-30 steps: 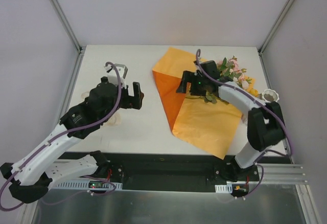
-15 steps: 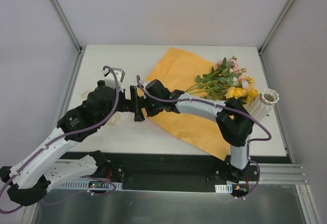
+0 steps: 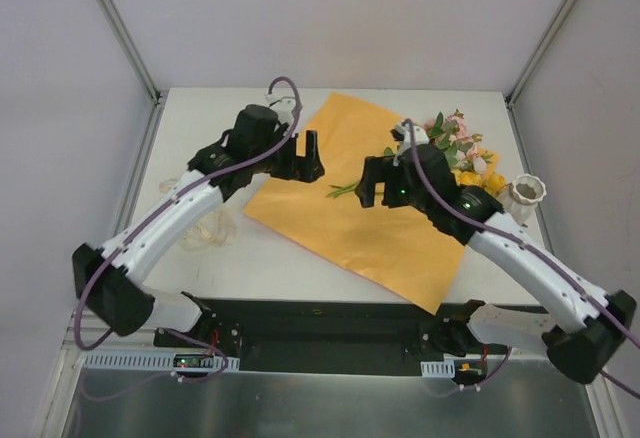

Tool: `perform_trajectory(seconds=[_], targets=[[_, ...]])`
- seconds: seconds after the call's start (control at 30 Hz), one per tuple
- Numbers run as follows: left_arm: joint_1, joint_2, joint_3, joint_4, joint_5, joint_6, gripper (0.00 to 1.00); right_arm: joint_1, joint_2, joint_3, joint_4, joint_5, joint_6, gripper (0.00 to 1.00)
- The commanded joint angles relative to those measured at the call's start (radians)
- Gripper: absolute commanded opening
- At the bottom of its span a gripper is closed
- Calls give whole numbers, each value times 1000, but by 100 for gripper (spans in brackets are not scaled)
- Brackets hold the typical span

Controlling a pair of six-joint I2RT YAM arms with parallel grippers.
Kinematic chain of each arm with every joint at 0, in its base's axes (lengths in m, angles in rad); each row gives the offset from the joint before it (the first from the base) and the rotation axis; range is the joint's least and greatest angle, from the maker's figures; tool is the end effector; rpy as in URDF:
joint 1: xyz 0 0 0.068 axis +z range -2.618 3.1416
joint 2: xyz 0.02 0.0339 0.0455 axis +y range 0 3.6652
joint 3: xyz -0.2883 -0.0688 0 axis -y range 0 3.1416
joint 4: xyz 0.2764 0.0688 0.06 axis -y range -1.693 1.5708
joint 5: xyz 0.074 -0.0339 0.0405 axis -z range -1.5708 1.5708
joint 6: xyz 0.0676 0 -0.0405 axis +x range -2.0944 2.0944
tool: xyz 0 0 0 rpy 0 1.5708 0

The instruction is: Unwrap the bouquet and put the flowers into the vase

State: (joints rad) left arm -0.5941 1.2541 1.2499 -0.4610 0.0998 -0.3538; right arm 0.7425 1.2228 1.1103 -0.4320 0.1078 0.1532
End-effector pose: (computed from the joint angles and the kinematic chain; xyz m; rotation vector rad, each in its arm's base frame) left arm 0.2723 -0.1920 0.3829 0.3166 2.0813 -0.6860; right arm 0.2435 0.2136 0.3400 -0.5590 2.0659 0.4180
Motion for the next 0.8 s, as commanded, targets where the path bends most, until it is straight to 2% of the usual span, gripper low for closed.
perform_trajectory(seconds=[0.0,0.1,0.2,0.33,0.4,0.5,0.6,0.77], targets=[[4,243,138,73,149,18,88,-35,-186,-36,-184,242,-3,100],[1,414,242,73,192,44,78,-77,-301,-58,-209,263,-1,100],[-12,562,357,67,210,97,72,-106,-376,-72,-229,267,-12,100],[-73,697,506,58,210,260,61,-138,-410,-73,-269,263,-32,100],[-113,778,551,55,218,330,59,-141,-419,-78,-286,260,-38,100],[-168,890,647,29,319,453,58,-147,-445,-90,-286,251,-37,100],[-179,987,767,27,391,414,54,-152,-479,-118,-275,230,-26,100],[-185,1117,881,25,408,400,51,-154,-551,-170,-283,217,-9,100]])
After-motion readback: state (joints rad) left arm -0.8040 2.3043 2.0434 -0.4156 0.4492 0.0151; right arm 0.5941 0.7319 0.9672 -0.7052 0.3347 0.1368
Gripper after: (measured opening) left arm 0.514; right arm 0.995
